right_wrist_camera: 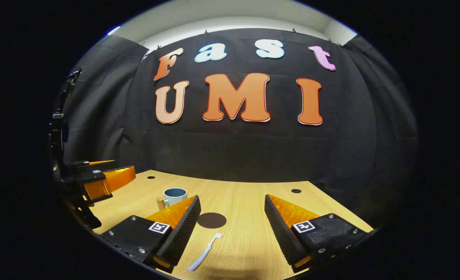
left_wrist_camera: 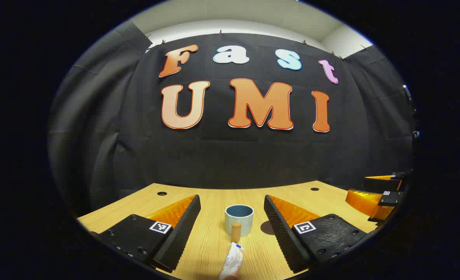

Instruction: Put the toothbrush and toothpaste on the desktop into the cup, then pick up the cup and place it on the coaster on the desktop.

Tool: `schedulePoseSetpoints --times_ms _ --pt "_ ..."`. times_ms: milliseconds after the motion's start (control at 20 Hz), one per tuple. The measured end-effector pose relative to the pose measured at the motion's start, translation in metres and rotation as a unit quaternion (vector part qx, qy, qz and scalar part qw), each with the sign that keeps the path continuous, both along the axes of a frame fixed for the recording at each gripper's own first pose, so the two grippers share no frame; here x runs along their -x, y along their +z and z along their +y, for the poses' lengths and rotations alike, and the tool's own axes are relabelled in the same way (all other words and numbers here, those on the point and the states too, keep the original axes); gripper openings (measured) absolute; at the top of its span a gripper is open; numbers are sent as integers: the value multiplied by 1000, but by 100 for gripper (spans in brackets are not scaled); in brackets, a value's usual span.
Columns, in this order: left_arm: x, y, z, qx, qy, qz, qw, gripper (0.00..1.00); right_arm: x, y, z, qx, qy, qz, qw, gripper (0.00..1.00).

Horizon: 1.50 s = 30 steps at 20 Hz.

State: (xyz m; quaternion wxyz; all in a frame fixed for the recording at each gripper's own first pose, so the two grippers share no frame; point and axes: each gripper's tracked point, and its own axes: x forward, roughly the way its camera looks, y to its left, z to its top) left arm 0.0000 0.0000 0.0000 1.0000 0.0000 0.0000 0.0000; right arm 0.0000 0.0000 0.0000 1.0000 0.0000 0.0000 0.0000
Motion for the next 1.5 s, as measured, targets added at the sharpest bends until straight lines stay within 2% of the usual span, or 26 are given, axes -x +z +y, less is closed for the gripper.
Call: schedulePoseSetpoints --times_ms 200,750,850,1100,1350,1500 --pt "-2 -6 -2 17 -6 9 1000 98 2 -2 -2 -3 0 9 1000 99" --pt "0 -8 3 -8 -15 15 1000 100 2 -8 -1 3 13 28 1000 99" --pt "0 -9 3 -8 -15 15 1000 98 3 -10 -4 0 12 37 999 99" --pt "3 -2 6 -12 -18 -2 1000 98 3 -8 -1 -2 19 39 999 99" --pt "0 -12 21 -19 -1 20 1000 98 0 -14 7 10 43 67 997 99" --pt "-5 -35 13 -18 -28 71 997 98 -1 -20 15 30 66 96 993 99"
